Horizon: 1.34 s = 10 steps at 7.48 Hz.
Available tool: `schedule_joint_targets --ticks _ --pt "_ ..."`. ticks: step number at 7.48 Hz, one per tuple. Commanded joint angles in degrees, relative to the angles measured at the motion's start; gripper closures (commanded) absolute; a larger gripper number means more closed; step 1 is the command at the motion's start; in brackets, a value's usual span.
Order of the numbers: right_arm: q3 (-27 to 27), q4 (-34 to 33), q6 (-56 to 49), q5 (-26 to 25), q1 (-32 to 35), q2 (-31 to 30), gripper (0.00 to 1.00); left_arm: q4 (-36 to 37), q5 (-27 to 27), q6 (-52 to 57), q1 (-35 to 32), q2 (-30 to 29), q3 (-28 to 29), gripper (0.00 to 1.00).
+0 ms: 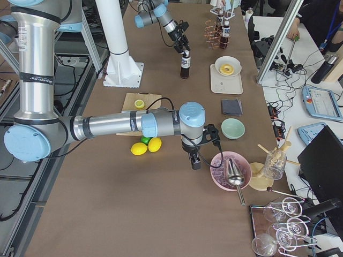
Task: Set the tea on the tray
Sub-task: 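Set the bottle upright on the table and withdraw the left arm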
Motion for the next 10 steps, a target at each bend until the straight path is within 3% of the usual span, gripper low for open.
schedule_joint_targets --ticks 1,2,3,5,6,7,9,10 --pt "0.1 0.0 0.1 0.0 0.0 0.2 0.0 0.0 -0.3 0.3 -1.7 -0.1 -3.5 0.03" --pt "0.4 0.0 0.5 0.1 0.0 0.3 0.0 0.7 -2.2 1.0 -3.8 0.4 -6.1 0.03" --pt "0.8 0.1 2.3 0.1 0.0 0.8 0.0 2.6 -10.7 1.1 -8.9 0.8 -8.6 0.03" --pt "2.0 0.1 5.6 0.9 -0.4 3.1 0.0 3.3 -32.6 1.1 -23.7 9.0 -13.5 0.03" --pt "4.5 0.2 7.3 1.3 -2.8 4.6 0.0 3.4 -37.4 2.3 -29.1 13.5 -15.2 0.02" --pt "6.5 0.1 12.0 1.4 -5.9 7.1 0.0 3.2 -38.5 5.3 -31.4 21.6 -18.1 0.01" --pt "7.9 1.2 28.0 0.4 -15.6 15.4 0.0 3.1 -42.1 16.8 -37.8 35.7 -20.1 0.0" --pt "8.3 1.2 39.8 -3.0 -21.9 22.0 0.0 2.5 -46.4 27.2 -43.7 42.1 -19.3 0.0"
